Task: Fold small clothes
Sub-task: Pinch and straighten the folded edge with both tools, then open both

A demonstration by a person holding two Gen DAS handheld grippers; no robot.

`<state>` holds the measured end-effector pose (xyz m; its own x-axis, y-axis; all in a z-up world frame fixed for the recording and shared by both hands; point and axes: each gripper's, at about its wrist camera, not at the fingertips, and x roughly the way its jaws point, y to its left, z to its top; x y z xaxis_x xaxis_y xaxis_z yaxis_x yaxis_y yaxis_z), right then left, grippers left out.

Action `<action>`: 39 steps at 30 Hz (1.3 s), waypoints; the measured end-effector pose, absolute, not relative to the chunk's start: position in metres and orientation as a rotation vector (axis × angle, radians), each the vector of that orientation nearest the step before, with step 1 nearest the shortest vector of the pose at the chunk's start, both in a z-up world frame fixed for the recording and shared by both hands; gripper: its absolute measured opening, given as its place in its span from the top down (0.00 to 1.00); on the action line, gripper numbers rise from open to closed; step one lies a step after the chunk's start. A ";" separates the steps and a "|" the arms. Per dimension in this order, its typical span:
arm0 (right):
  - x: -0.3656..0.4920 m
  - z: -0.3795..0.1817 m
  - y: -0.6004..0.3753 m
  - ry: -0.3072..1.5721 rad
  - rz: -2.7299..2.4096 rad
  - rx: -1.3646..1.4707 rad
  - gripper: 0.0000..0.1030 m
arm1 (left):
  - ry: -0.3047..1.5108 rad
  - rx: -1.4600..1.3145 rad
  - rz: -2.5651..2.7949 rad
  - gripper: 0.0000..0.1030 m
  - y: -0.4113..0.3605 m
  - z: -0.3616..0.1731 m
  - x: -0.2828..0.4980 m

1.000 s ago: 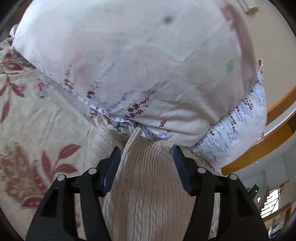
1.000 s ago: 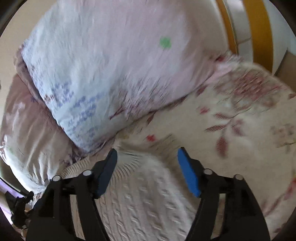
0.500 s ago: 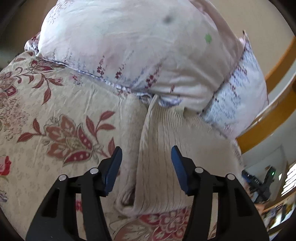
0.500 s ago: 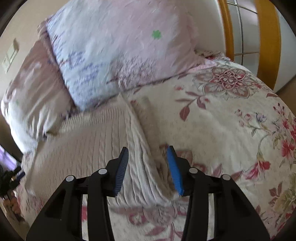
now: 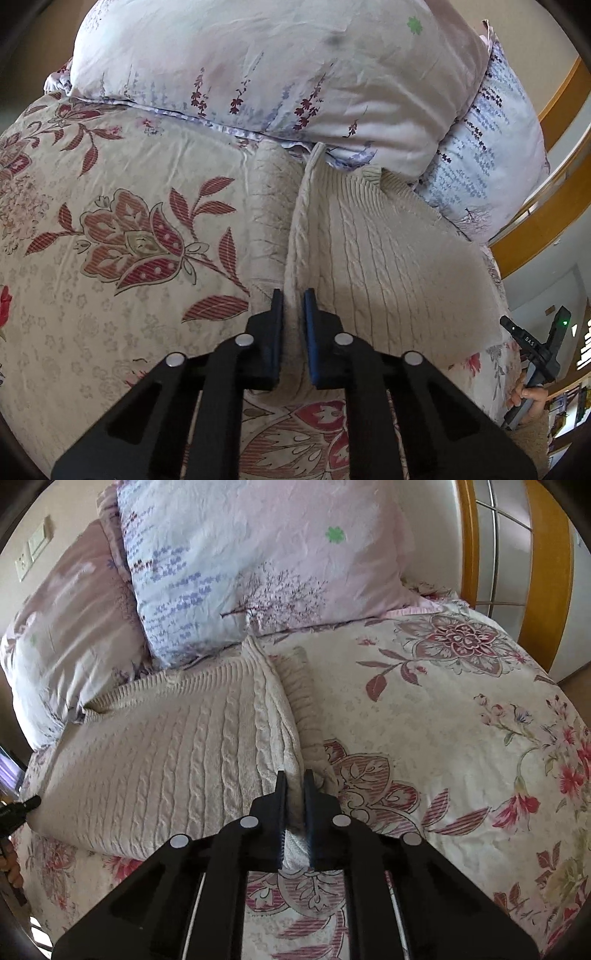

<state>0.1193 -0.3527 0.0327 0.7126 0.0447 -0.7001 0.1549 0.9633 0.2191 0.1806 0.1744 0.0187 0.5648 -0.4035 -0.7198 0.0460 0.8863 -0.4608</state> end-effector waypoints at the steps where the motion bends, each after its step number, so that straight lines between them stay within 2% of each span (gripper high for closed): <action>1: 0.118 0.034 -0.352 0.777 -0.064 0.274 0.92 | 0.938 -0.417 -0.281 0.92 0.176 0.020 0.180; 10: 0.099 0.041 -0.351 0.775 -0.088 0.292 0.92 | 0.944 -0.428 -0.329 0.93 0.180 0.023 0.173; 20: 0.110 0.019 -0.343 0.861 -0.166 0.216 0.92 | 0.950 -0.394 -0.307 0.92 0.177 0.014 0.170; 22: 0.111 0.023 -0.339 0.867 -0.178 0.191 0.89 | 0.950 -0.380 -0.306 0.89 0.175 0.017 0.171; 24: 0.112 0.033 -0.337 0.856 -0.191 0.182 0.77 | 0.951 -0.376 -0.308 0.79 0.175 0.021 0.171; 25: 0.112 0.038 -0.335 0.836 -0.188 0.181 0.66 | 0.942 -0.374 -0.308 0.73 0.175 0.025 0.170; 26: 0.113 0.046 -0.333 0.803 -0.175 0.177 0.59 | 0.927 -0.367 -0.296 0.63 0.175 0.029 0.169; 28: 0.116 0.059 -0.319 0.751 -0.137 0.139 0.54 | 0.875 -0.336 -0.285 0.58 0.171 0.042 0.165; 30: 0.126 0.064 -0.300 0.743 -0.070 0.097 0.53 | 0.837 -0.294 -0.298 0.49 0.161 0.051 0.163; 32: 0.141 0.062 -0.281 0.762 -0.007 0.061 0.53 | 0.828 -0.260 -0.318 0.44 0.148 0.055 0.164; 39: 0.179 0.042 -0.253 0.835 0.084 0.053 0.53 | 0.883 -0.227 -0.341 0.43 0.124 0.044 0.177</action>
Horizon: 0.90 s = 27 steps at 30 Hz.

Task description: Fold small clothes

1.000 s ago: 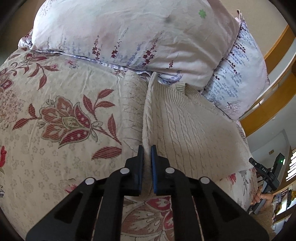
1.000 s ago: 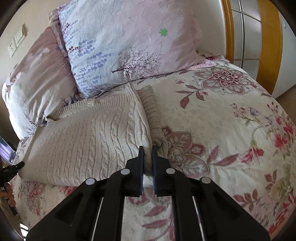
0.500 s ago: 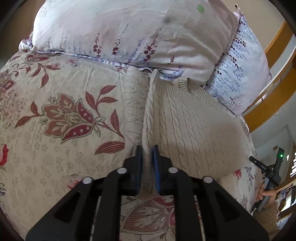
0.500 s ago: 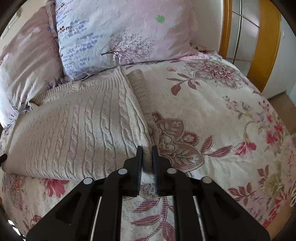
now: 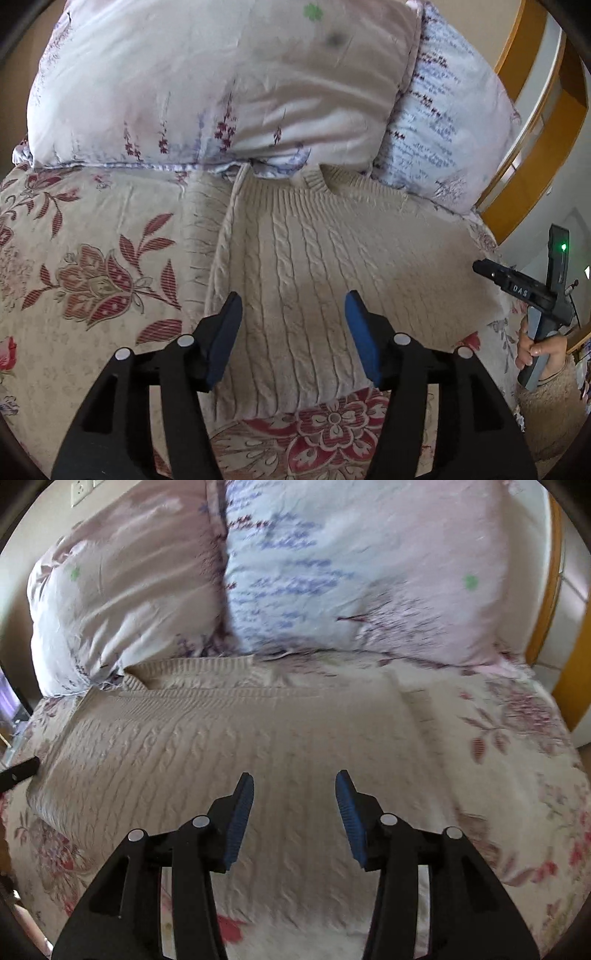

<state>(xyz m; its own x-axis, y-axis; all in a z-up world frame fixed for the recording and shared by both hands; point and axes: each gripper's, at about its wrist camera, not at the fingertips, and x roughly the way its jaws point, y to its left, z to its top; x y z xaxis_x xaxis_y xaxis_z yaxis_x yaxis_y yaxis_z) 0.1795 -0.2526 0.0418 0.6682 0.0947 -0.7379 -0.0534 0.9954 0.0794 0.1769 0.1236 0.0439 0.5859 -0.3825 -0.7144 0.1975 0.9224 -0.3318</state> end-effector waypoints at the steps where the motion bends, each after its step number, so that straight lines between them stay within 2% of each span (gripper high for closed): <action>1: 0.183 0.037 -0.252 0.850 0.078 0.050 0.53 | 0.896 -0.229 -0.336 0.43 0.123 0.040 0.179; 5: 0.189 0.021 -0.254 0.874 0.070 0.068 0.51 | 0.933 -0.250 -0.326 0.42 0.125 0.026 0.186; 12: 0.189 0.018 -0.248 0.870 0.055 0.039 0.49 | 0.911 -0.226 -0.329 0.32 0.115 0.023 0.187; 18: 0.196 0.022 -0.251 0.900 0.045 0.047 0.46 | 0.911 -0.361 -0.355 0.32 0.132 0.030 0.187; 21: 0.187 0.035 -0.252 0.867 0.001 0.068 0.34 | 0.859 -0.451 -0.331 0.32 0.158 0.040 0.181; 22: 0.184 0.038 -0.251 0.850 0.001 0.070 0.25 | 0.848 -0.461 -0.304 0.32 0.167 0.042 0.181; 23: 0.182 0.041 -0.249 0.834 0.008 0.067 0.22 | 0.850 -0.473 -0.287 0.32 0.173 0.043 0.183; 25: 0.178 0.043 -0.237 0.825 0.027 0.044 0.21 | 0.881 -0.514 -0.260 0.31 0.184 0.039 0.189; 27: 0.178 0.045 -0.224 0.818 0.036 0.013 0.15 | 0.910 -0.545 -0.254 0.31 0.189 0.033 0.195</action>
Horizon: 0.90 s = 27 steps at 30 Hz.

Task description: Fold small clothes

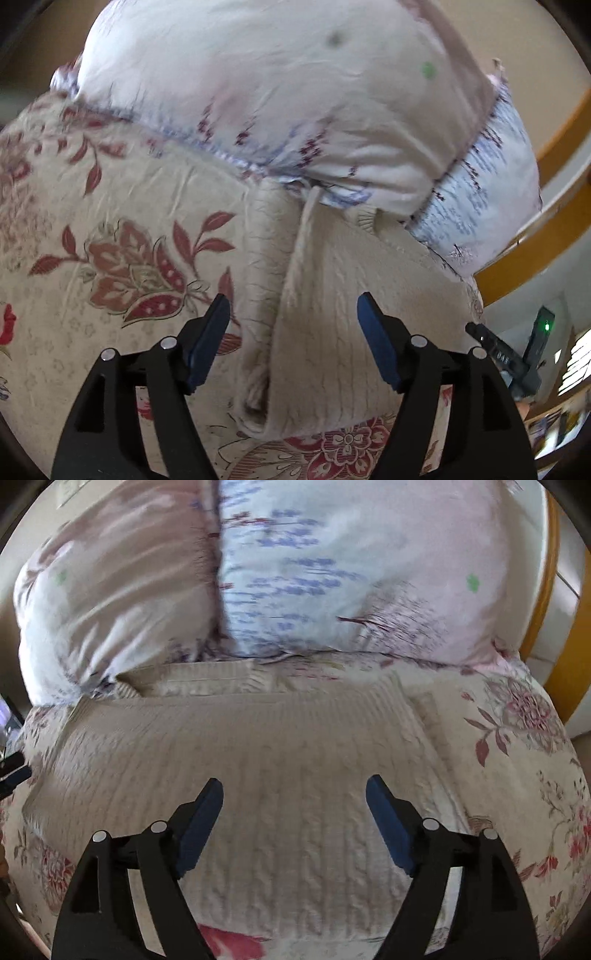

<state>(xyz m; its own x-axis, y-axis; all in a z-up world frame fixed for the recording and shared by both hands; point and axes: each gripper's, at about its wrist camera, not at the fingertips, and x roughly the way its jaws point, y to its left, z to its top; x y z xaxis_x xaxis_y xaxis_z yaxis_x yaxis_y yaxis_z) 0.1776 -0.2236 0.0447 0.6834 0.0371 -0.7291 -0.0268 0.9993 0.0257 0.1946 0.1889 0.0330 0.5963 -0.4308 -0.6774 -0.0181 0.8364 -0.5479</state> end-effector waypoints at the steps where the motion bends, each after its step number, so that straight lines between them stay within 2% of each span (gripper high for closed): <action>1: 0.178 0.045 -0.219 0.813 0.043 0.004 0.15 | 0.922 -0.551 -0.250 0.30 0.190 0.030 0.197; 3: 0.178 0.045 -0.206 0.802 0.060 -0.011 0.13 | 0.930 -0.559 -0.247 0.29 0.189 0.026 0.199; 5: 0.179 0.046 -0.197 0.788 0.054 -0.021 0.03 | 0.945 -0.574 -0.255 0.28 0.187 0.023 0.203; 11: 0.192 0.041 -0.178 0.794 0.073 -0.005 0.03 | 0.973 -0.604 -0.257 0.28 0.181 0.015 0.216; 12: 0.193 0.040 -0.175 0.790 0.073 -0.002 0.04 | 0.976 -0.608 -0.251 0.28 0.180 0.013 0.219; 14: 0.196 0.037 -0.173 0.804 0.082 0.013 0.19 | 0.983 -0.616 -0.249 0.28 0.178 0.010 0.223; 22: 0.203 0.019 -0.169 0.853 0.061 0.006 0.19 | 0.971 -0.619 -0.249 0.28 0.171 0.008 0.232; 27: 0.199 0.013 -0.161 0.836 0.026 -0.050 0.18 | 0.981 -0.634 -0.257 0.49 0.163 0.005 0.235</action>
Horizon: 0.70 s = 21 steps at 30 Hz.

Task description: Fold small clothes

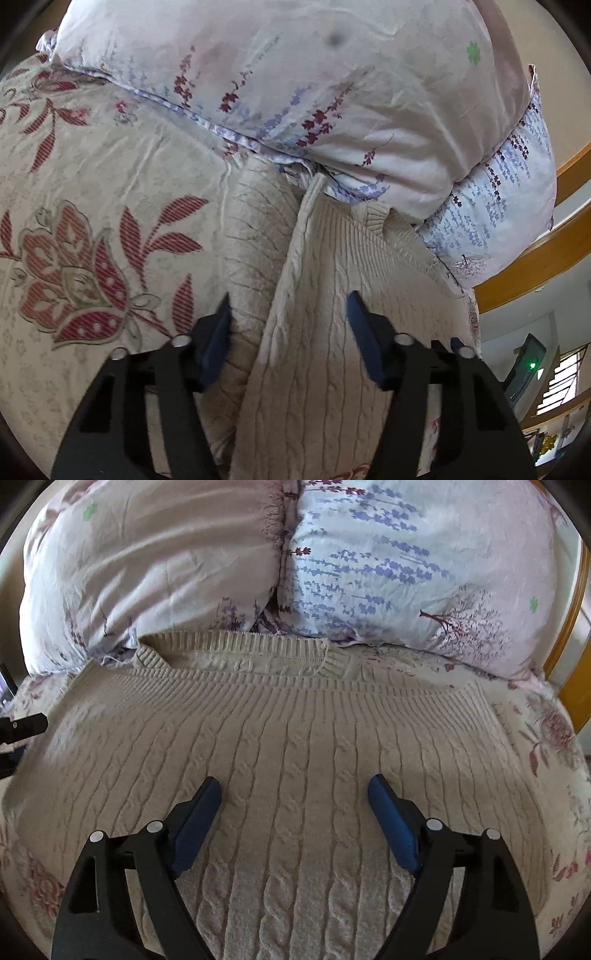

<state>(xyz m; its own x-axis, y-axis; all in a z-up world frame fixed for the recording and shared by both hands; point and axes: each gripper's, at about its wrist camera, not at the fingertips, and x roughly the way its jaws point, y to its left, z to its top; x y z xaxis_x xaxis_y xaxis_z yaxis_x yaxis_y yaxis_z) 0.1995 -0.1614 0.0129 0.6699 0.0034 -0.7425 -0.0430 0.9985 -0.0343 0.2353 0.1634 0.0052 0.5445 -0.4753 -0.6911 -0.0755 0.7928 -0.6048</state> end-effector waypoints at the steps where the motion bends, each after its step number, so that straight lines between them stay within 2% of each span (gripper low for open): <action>1: 0.200 0.012 -0.163 0.838 0.029 -0.047 0.18 | 0.984 -0.643 -0.261 0.50 0.162 0.004 0.236; 4: 0.200 0.013 -0.165 0.841 0.030 -0.048 0.17 | 0.990 -0.662 -0.264 0.61 0.160 0.003 0.237; 6: 0.200 0.012 -0.164 0.842 0.029 -0.052 0.17 | 0.994 -0.679 -0.268 0.78 0.160 0.002 0.238; 12: 0.202 0.012 -0.164 0.854 0.031 -0.051 0.17 | 0.913 -0.755 -0.370 0.83 0.153 0.027 0.236; 21: 0.203 0.013 -0.163 0.859 0.035 -0.057 0.16 | 0.776 -0.722 -0.559 0.84 0.104 0.083 0.233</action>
<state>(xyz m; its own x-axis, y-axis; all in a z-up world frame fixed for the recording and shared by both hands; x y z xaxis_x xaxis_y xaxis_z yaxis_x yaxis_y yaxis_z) 0.2032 -0.1632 0.0132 0.6529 0.0084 -0.7574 -0.0541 0.9979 -0.0355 0.2331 0.1037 0.0827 0.5949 -0.6825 -0.4246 0.1864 0.6310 -0.7531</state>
